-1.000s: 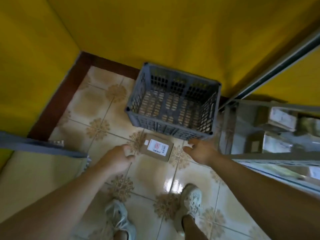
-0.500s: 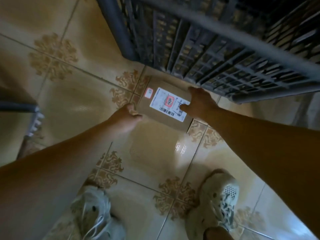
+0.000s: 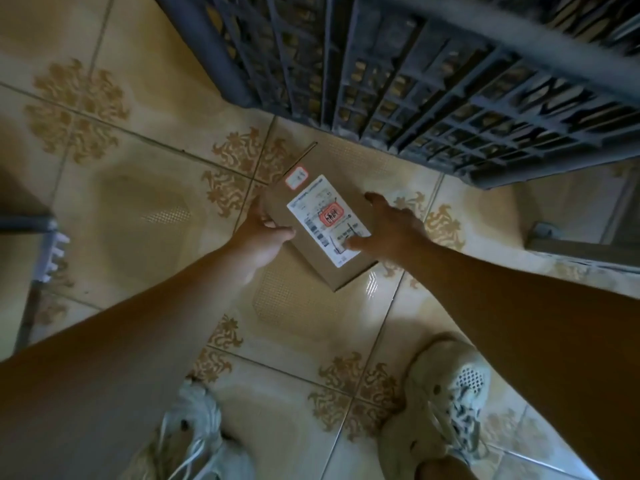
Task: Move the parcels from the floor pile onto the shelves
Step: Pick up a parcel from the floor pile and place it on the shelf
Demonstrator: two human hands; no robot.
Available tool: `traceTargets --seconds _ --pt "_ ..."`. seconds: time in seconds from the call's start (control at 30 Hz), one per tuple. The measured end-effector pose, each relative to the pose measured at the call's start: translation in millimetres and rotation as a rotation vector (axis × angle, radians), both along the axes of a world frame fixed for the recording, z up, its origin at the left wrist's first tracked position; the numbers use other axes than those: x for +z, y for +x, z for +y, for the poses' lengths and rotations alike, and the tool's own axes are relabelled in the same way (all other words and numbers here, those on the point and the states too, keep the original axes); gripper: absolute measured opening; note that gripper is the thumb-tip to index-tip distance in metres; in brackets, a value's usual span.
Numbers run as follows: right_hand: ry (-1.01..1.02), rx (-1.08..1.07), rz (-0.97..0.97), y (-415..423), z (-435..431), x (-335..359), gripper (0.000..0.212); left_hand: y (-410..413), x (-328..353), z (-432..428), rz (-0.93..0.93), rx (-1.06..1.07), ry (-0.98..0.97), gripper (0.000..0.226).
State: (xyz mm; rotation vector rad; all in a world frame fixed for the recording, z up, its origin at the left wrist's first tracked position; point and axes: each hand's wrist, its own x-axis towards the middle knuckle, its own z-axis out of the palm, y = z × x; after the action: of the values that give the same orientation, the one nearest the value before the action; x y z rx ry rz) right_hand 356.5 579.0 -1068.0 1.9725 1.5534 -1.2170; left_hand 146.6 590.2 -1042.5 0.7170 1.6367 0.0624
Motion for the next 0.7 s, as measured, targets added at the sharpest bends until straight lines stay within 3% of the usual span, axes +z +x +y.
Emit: traceTargets --seconds 0.1,0.23,0.47,0.6,0.7 --pt "-0.007 -0.348 0.296 -1.3 -8.4 20.7 0.057 0.3 15.4 -2.1 -0.01 0.016 -0.055 0.082" --pt "0.037 -0.618 0.45 -8.0 -17.0 73.6 0.041 -0.9 62.3 -3.0 0.004 -0.008 -0.062 0.085" --pt "0.139 -0.817 0.503 -26.7 -25.3 204.8 0.04 -2.2 199.0 2.2 -0.129 0.106 0.028 0.064" --pt "0.163 -0.919 0.511 -46.8 -30.5 283.2 0.045 -15.7 277.3 3.3 -0.217 0.161 0.121 0.073" --pt "0.181 -0.922 0.519 -65.1 -40.9 339.4 0.052 -30.0 334.8 -0.4 -0.237 0.079 0.192 0.074"
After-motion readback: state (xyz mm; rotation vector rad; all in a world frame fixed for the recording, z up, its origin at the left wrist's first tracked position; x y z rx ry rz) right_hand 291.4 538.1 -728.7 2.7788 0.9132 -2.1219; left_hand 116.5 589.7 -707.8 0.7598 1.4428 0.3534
